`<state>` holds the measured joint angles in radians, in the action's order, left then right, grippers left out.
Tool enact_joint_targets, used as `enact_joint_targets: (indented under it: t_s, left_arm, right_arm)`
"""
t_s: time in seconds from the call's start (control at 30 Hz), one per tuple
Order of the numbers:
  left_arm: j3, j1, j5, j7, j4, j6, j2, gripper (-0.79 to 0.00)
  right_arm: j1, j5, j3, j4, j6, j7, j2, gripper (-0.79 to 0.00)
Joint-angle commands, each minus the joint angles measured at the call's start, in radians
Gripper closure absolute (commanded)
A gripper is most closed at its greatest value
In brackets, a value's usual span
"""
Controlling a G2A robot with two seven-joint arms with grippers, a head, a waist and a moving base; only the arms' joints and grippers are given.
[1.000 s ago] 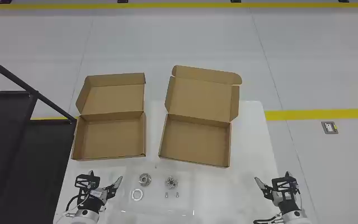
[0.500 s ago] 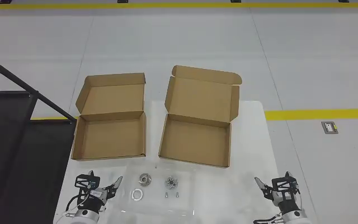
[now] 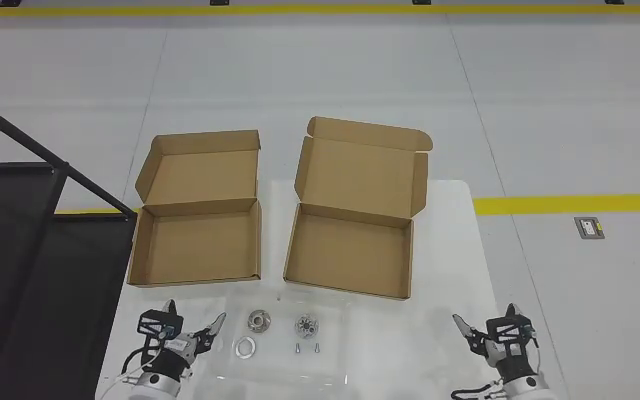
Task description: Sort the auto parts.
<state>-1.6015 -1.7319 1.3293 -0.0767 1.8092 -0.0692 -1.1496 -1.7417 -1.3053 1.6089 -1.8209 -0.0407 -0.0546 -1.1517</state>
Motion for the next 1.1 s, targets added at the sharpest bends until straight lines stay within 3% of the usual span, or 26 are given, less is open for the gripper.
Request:
enact_joint_targets:
  t_s: [0.0,0.27,0.4,0.5,1.07]
  left_arm:
    - [-0.01,-0.008,-0.021,-0.025,0.001,-0.017,0.0,-0.785]
    - [-0.117,-0.062,-0.117,-0.108,0.017,-0.162,0.007,-0.785]
    - [-0.176,-0.089,-0.159,-0.139,0.002,-0.252,0.013,-0.785]
    - [-0.182,-0.091,-0.162,-0.142,-0.002,-0.262,0.013,-0.785]
    - [-0.182,-0.091,-0.162,-0.142,-0.002,-0.262,0.013,-0.785]
  right_arm:
    - [-0.013,0.013,0.014,-0.014,-0.027,-0.026,0.001,-0.785]
    - [-0.035,0.01,0.03,-0.133,-0.269,-0.036,0.013,-0.785]
    - [0.015,-0.016,-0.027,-0.184,-0.358,0.035,0.015,-0.785]
    - [0.079,-0.041,-0.091,-0.2,-0.434,0.13,0.017,-0.785]
    - [0.079,-0.04,-0.092,-0.201,-0.433,0.127,0.017,-0.785]
